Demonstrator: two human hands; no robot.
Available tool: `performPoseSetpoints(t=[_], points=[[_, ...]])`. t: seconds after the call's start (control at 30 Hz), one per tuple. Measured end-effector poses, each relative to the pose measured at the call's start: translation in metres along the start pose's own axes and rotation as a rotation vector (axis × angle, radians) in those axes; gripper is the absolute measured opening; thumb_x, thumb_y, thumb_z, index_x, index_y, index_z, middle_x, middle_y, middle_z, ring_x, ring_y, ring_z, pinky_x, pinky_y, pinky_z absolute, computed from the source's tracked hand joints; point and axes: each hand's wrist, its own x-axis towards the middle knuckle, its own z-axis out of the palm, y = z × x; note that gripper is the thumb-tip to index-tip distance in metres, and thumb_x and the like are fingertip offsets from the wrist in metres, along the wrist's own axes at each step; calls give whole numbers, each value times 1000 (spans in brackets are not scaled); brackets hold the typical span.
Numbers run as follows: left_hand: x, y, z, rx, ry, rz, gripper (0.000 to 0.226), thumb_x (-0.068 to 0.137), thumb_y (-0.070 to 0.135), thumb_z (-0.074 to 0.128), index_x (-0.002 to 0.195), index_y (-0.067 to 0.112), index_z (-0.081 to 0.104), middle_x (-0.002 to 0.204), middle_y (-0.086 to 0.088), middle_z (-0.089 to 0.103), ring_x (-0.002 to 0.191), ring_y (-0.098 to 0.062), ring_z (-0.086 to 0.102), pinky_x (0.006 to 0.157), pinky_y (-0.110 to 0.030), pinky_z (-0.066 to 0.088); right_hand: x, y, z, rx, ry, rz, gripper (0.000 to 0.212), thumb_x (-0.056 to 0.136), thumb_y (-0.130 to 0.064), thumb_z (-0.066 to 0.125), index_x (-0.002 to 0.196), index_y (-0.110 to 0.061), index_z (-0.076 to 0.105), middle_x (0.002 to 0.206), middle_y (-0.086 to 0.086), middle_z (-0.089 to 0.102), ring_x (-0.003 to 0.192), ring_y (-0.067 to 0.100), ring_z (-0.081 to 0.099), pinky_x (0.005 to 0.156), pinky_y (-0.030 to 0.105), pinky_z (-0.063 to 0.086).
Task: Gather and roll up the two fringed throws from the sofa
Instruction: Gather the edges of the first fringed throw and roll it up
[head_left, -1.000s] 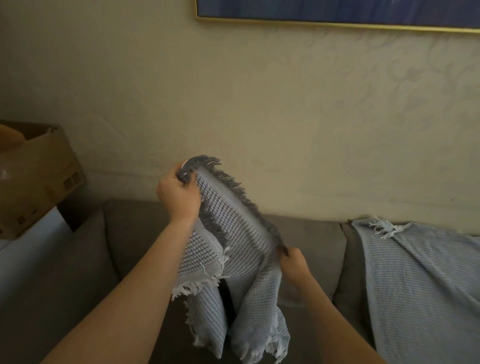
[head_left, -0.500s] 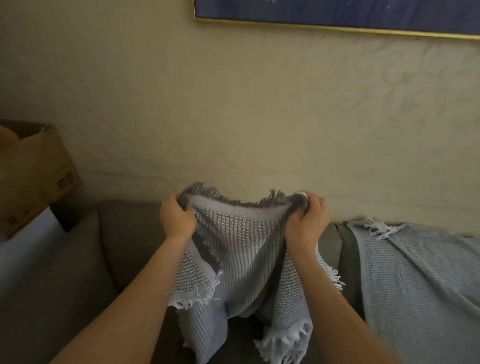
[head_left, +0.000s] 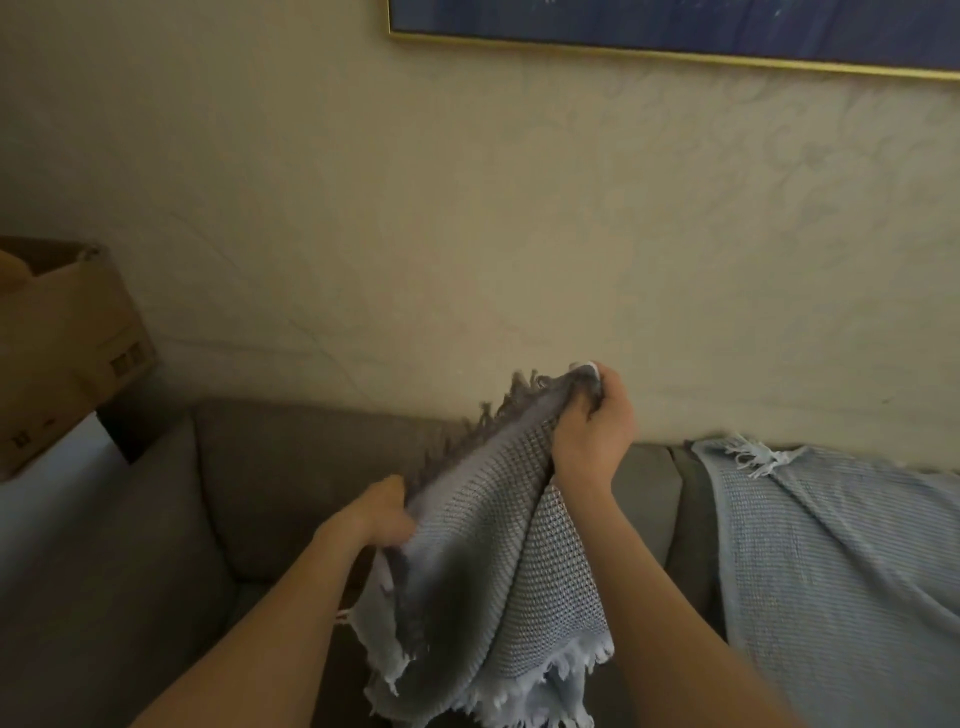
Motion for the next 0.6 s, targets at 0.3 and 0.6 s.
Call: performPoseSetpoints(t=[0.3,0.6], points=[[5,24,38,-240,-84,279,38,80,40,90,114,36,73,110,15,76,107,-7,71,102,-38,58,-19,-19,8,51,-129,-188,27,93,-6,51,105,-19,72,80,-11,68,73,8,63,65,21,47],[9,60,46,-333,385,409,20,100,31,57,112,15,56,102,-4,65,91,-23,65,82,-47,57,-22,-27,8,85,-170,-201,35,92,4,50,104,-20,73,85,-12,71,78,4,65,66,19,49]])
